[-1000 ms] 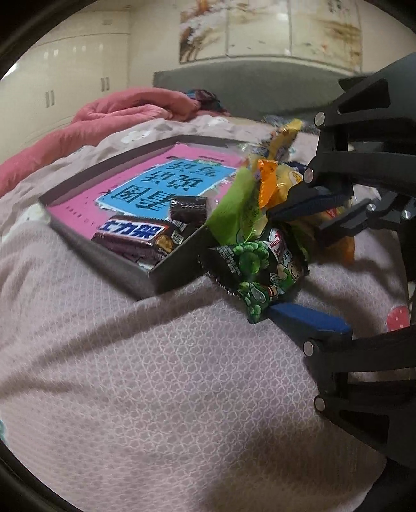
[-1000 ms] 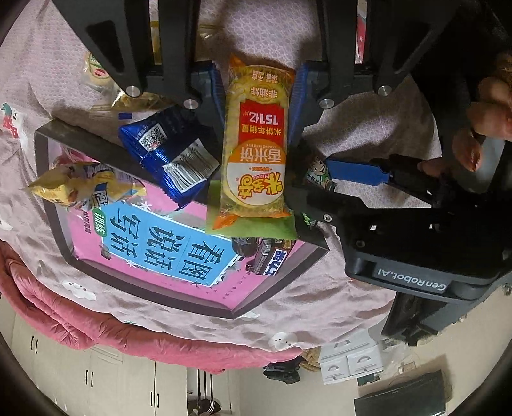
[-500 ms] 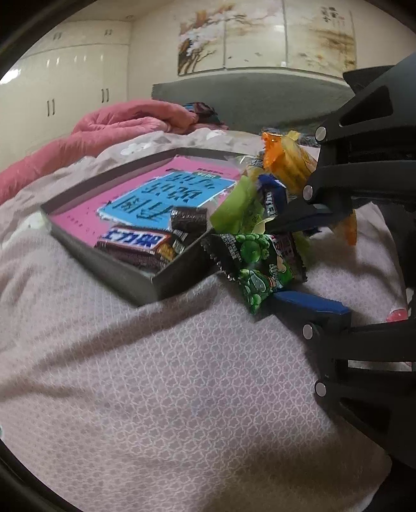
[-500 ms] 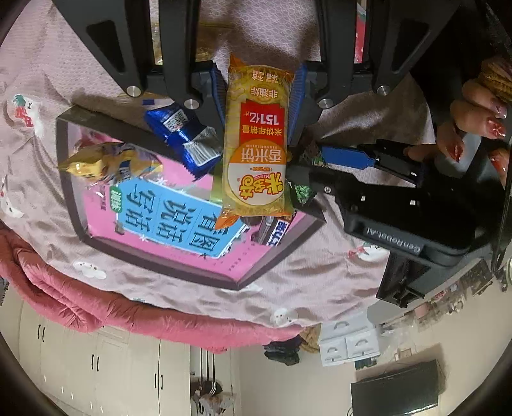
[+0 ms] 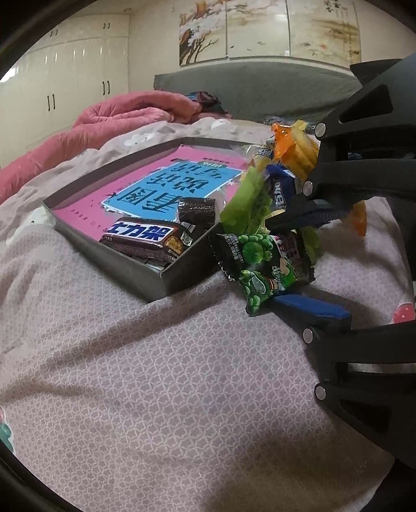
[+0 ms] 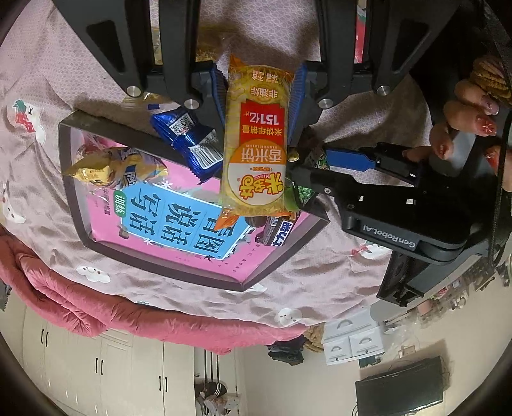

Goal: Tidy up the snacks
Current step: 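Lift the green bag with left tool while right tool carries rice cracker bag over tray, then lower the green bag into the tray with left tool while right tool lowers the cracker bag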

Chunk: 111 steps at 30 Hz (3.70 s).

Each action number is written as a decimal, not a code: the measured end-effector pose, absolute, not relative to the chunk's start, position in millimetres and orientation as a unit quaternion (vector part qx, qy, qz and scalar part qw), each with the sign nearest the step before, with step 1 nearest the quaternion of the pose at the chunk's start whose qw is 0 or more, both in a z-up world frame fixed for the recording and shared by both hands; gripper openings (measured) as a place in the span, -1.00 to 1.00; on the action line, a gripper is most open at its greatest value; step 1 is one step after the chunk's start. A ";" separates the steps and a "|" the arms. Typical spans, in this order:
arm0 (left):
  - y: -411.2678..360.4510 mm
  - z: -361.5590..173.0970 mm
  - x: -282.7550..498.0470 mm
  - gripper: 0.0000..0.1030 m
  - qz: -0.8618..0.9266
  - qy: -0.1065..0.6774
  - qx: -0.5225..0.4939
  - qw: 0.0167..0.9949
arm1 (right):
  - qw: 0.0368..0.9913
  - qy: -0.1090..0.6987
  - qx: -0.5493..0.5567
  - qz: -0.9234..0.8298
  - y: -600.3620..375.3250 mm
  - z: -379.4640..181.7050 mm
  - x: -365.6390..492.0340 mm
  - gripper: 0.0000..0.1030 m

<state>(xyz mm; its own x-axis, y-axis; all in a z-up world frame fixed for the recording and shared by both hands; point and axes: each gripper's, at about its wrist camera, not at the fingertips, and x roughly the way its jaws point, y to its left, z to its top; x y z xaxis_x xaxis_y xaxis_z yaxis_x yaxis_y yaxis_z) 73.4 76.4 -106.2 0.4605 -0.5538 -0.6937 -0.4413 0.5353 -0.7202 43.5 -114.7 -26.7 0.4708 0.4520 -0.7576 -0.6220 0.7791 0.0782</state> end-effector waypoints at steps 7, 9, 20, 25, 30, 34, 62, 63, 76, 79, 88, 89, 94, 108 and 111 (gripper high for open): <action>71.1 -110.4 84.2 -0.25 -0.018 0.520 -0.492 0.698 | 0.851 0.410 -0.102 0.312 -115.0 -28.6 45.5 -0.34; 70.8 -110.3 85.3 -0.30 -0.020 0.519 -0.495 0.697 | 0.853 0.406 -0.102 0.312 -116.1 -27.9 45.2 -0.34; 62.7 -71.0 72.5 -0.32 -0.059 0.497 -0.417 0.758 | 0.866 0.380 -0.085 0.314 -123.7 -14.1 43.3 -0.34; 64.1 -51.5 64.7 -0.32 -0.061 0.477 -0.374 0.793 | 0.873 0.369 -0.079 0.307 -131.2 -5.6 42.5 -0.34; 58.1 -27.7 61.5 -0.32 -0.058 0.450 -0.313 0.835 | 0.883 0.367 -0.067 0.286 -144.9 0.1 45.4 -0.34; 56.1 -16.5 57.9 -0.32 -0.059 0.436 -0.286 0.851 | 0.889 0.368 -0.056 0.268 -156.2 2.5 52.8 -0.34; 61.5 -6.7 71.6 -0.32 -0.027 0.413 -0.233 0.880 | 0.902 0.381 -0.049 0.195 -186.7 -15.0 103.9 -0.34; 61.0 -7.0 72.3 -0.32 -0.027 0.413 -0.232 0.880 | 0.903 0.382 -0.048 0.194 -187.3 -15.6 105.8 -0.34; 65.3 -6.3 90.3 -0.32 -0.013 0.405 -0.216 0.889 | 0.904 0.386 -0.027 0.182 -196.1 -20.0 125.2 -0.34; 65.9 -9.1 95.3 -0.32 -0.010 0.409 -0.213 0.888 | 0.904 0.386 -0.025 0.183 -195.4 -21.3 130.7 -0.34; 64.7 -19.6 112.7 -0.32 -0.001 0.421 -0.204 0.884 | 0.903 0.386 -0.022 0.186 -192.9 -24.4 140.3 -0.34; 64.2 -21.0 114.5 -0.32 0.000 0.423 -0.203 0.883 | 0.903 0.386 -0.022 0.187 -192.4 -24.7 141.5 -0.34; 59.1 -23.6 119.9 -0.32 -0.002 0.428 -0.200 0.881 | 0.902 0.386 -0.021 0.190 -190.9 -26.1 145.5 -0.34; 22.0 -17.5 136.6 -0.32 -0.026 0.441 -0.175 0.880 | 0.900 0.388 -0.015 0.198 -188.0 -29.5 157.4 -0.34; 10.3 -19.0 143.1 -0.32 -0.032 0.450 -0.169 0.876 | 0.900 0.387 -0.010 0.200 -190.4 -28.2 157.1 -0.34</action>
<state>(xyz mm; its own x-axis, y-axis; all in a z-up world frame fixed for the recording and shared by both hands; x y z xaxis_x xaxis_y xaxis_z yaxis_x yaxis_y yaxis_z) 143.1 10.3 -19.0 0.5935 -0.2093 -0.7772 -0.0956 0.9404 -0.3262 157.1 -190.4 -28.2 0.6207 0.3515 -0.7009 -0.3669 0.9202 0.1365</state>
